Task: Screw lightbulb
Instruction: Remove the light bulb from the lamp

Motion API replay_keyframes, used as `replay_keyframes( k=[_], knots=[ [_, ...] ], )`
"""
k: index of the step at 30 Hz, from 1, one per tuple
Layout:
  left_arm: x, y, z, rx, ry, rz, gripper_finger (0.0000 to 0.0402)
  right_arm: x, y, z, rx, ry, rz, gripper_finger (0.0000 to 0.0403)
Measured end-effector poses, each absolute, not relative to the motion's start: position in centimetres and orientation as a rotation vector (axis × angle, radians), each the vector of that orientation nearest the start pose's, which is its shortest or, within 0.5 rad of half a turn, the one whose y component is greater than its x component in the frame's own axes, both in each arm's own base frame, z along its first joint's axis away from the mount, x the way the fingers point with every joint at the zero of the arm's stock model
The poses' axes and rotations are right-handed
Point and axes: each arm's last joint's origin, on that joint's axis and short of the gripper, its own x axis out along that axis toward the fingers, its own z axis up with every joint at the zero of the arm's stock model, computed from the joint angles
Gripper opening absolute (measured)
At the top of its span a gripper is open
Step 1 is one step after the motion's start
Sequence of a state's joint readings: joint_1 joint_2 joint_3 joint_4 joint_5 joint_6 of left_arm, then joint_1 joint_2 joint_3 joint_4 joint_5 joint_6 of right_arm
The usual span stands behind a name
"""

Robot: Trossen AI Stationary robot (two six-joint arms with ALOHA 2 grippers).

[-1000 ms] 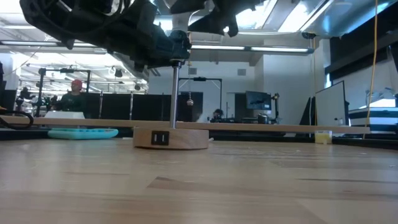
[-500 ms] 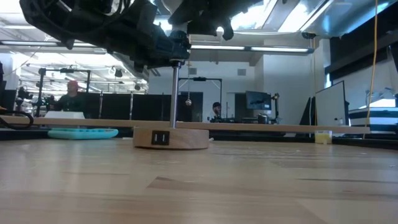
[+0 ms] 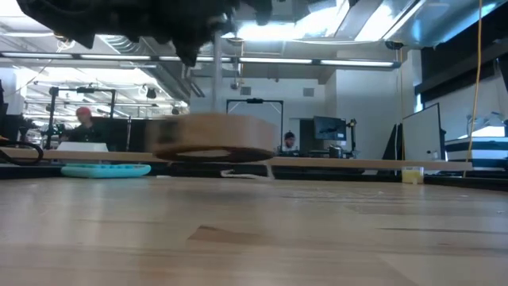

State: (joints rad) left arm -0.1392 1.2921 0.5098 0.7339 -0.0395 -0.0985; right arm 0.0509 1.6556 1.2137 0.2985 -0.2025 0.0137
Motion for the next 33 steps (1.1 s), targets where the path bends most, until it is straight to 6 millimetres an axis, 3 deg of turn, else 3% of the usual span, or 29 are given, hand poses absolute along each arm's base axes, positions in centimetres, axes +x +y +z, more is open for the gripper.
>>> replay_keyframes(
  k=[3,5,13,17,21,24,29,33],
  knots=[
    [25.7,-3.9,22.4,-0.108,0.048,-0.219,0.0138,38.3,2.1,30.3,0.024,0.127,0.469,0.0142],
    [25.7,-3.9,22.5,-0.118,0.045,-0.245,0.0137,38.3,1.7,30.3,0.01,0.118,0.526,0.0142],
    [25.7,-3.7,22.5,-0.104,0.036,-0.196,0.0137,38.4,1.5,30.4,0.016,0.108,0.43,0.0146],
    [25.7,-3.6,22.6,-0.103,0.032,-0.142,0.0137,38.3,1.3,30.3,0.023,0.13,0.374,0.0246],
    [25.8,-3.4,22.5,-0.105,0.032,-0.081,0.0137,37.2,0.9,31.2,0.016,0.185,0.231,0.0343],
    [25.8,-3.2,22.5,-0.105,0.031,-0.021,0.0137,35.8,0.6,32.0,0.007,0.254,0.114,0.0384],
    [25.7,-2.7,22.5,-0.101,0.024,0.15,0.0137,34.0,0.5,31.7,-0.023,0.395,-0.124,0.0388],
    [25.6,-2.3,22.4,-0.082,0.026,0.286,0.0137,34.7,1.6,29.5,-0.04,0.3,-0.261,0.037]
  ],
)
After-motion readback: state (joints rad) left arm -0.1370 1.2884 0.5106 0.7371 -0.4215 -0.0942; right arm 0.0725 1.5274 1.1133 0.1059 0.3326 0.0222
